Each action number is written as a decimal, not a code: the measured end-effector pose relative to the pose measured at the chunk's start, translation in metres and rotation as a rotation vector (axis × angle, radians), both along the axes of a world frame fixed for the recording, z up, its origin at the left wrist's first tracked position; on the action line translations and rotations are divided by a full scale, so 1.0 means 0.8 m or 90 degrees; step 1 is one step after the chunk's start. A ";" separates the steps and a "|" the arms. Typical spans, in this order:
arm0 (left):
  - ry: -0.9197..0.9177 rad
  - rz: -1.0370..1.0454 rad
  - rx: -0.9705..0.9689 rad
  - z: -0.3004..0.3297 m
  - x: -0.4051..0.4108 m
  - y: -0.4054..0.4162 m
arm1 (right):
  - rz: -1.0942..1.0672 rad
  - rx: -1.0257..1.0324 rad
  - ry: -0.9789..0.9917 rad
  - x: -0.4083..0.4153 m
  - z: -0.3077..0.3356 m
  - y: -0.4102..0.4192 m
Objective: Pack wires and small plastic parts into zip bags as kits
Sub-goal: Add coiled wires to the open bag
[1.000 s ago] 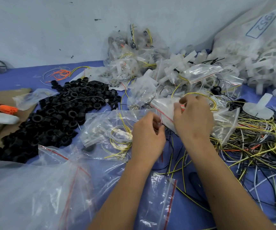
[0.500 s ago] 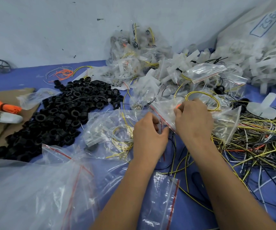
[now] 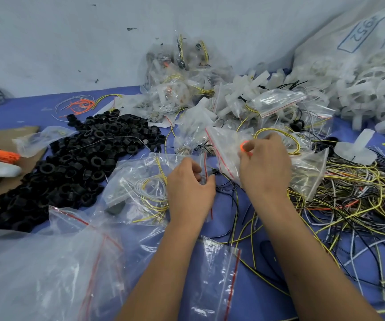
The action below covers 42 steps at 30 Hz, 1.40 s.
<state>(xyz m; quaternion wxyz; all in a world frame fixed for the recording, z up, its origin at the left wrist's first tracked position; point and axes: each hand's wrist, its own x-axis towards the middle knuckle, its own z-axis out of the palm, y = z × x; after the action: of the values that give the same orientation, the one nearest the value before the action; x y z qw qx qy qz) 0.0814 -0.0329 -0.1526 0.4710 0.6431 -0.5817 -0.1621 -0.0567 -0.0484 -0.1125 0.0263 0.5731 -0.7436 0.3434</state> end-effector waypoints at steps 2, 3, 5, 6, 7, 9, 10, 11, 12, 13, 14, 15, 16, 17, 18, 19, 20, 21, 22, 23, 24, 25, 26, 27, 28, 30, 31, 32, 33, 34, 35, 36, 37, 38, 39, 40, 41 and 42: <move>0.001 0.001 0.001 0.000 0.000 0.000 | -0.021 -0.108 -0.035 -0.003 0.002 -0.001; 0.001 0.001 0.002 0.000 0.000 0.000 | -0.029 -0.154 -0.050 -0.004 0.002 -0.002; 0.000 0.000 0.004 0.001 0.000 0.001 | -0.024 -0.229 -0.104 -0.005 0.002 -0.003; -0.003 -0.001 0.007 0.001 0.000 0.001 | -0.012 -0.268 -0.146 -0.006 0.003 -0.004; -0.008 -0.001 0.009 0.001 0.000 0.001 | 0.001 -0.310 -0.192 -0.006 0.004 -0.004; -0.022 0.002 0.016 0.002 0.001 0.001 | 0.026 -0.382 -0.292 -0.005 0.007 -0.004; -0.029 0.003 0.020 0.003 0.002 0.001 | 0.049 -0.401 -0.368 -0.004 0.009 -0.004; -0.034 0.005 0.025 0.004 0.003 0.001 | 0.083 -0.409 -0.465 -0.001 0.012 -0.005; -0.039 0.008 0.029 0.004 0.004 0.002 | 0.125 -0.404 -0.568 0.001 0.014 -0.006; -0.043 0.014 0.032 0.004 0.005 0.002 | 0.165 -0.391 -0.654 0.004 0.016 -0.007; -0.043 0.021 0.032 0.004 0.007 0.002 | 0.199 -0.368 -0.712 0.006 0.017 -0.007; -0.041 0.028 0.032 0.004 0.009 0.002 | 0.229 -0.341 -0.748 0.008 0.017 -0.007; -0.040 0.034 0.034 0.004 0.011 0.001 | 0.258 -0.313 -0.773 0.011 0.017 -0.007; -0.042 0.041 0.038 0.004 0.014 0.000 | 0.286 -0.288 -0.795 0.015 0.016 -0.006; -0.046 0.051 0.045 0.004 0.016 0.000 | 0.310 -0.266 -0.812 0.018 0.016 -0.004; -0.049 0.061 0.053 0.004 0.017 -0.001 | 0.331 -0.248 -0.817 0.022 0.014 -0.003; -0.049 0.069 0.060 0.005 0.019 -0.002 | 0.349 -0.231 -0.805 0.026 0.014 0.000; -0.048 0.073 0.064 0.006 0.019 -0.002 | 0.363 -0.216 -0.778 0.030 0.012 0.002; -0.048 0.074 0.066 0.007 0.020 -0.002 | 0.370 -0.205 -0.736 0.034 0.010 0.003; -0.052 0.073 0.067 0.008 0.020 -0.002 | 0.364 -0.200 -0.676 0.037 0.006 0.005; -0.058 0.072 0.067 0.009 0.020 -0.001 | 0.342 -0.200 -0.600 0.041 0.002 0.005; -0.066 0.072 0.068 0.009 0.020 -0.001 | 0.308 -0.206 -0.517 0.043 -0.001 0.005; -0.076 0.073 0.070 0.010 0.021 0.000 | 0.270 -0.213 -0.437 0.045 -0.005 0.005; -0.090 0.074 0.071 0.010 0.021 0.000 | 0.238 -0.217 -0.372 0.046 -0.008 0.004; -0.104 0.077 0.071 0.010 0.021 0.001 | 0.217 -0.214 -0.327 0.046 -0.010 0.004; -0.123 0.083 0.071 0.012 0.022 0.002 | 0.204 -0.200 -0.298 0.046 -0.012 0.003; -0.130 0.085 0.075 0.013 0.022 0.002 | 0.203 -0.192 -0.299 0.045 -0.013 0.002; -0.138 0.083 0.080 0.013 0.022 0.002 | 0.202 -0.185 -0.301 0.044 -0.014 0.001; -0.145 0.080 0.087 0.014 0.023 0.002 | 0.198 -0.179 -0.298 0.043 -0.015 0.000; -0.152 0.076 0.094 0.014 0.024 0.002 | 0.192 -0.173 -0.293 0.041 -0.015 -0.001; -0.160 0.071 0.101 0.014 0.024 0.002 | 0.183 -0.165 -0.291 0.040 -0.016 -0.002; -0.172 0.066 0.109 0.015 0.025 0.002 | 0.176 -0.156 -0.295 0.038 -0.017 -0.003; -0.188 0.061 0.117 0.015 0.025 0.002 | 0.169 -0.148 -0.301 0.037 -0.018 -0.004; -0.202 0.056 0.124 0.015 0.025 0.001 | 0.163 -0.141 -0.303 0.035 -0.019 -0.004; -0.209 0.055 0.129 0.015 0.025 0.001 | 0.157 -0.137 -0.303 0.034 -0.020 -0.005; -0.206 0.057 0.129 0.015 0.025 0.000 | 0.151 -0.136 -0.302 0.034 -0.021 -0.005; -0.194 0.061 0.124 0.016 0.025 0.001 | 0.144 -0.138 -0.300 0.033 -0.021 -0.005; -0.177 0.065 0.116 0.016 0.025 0.001 | 0.134 -0.142 -0.293 0.031 -0.021 -0.006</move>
<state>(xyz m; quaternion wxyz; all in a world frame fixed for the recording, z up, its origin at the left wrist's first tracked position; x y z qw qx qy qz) 0.1011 -0.0320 -0.1394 0.3334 0.7280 -0.5908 -0.0992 -0.0320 -0.0530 -0.1295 -0.1164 0.5476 -0.6237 0.5455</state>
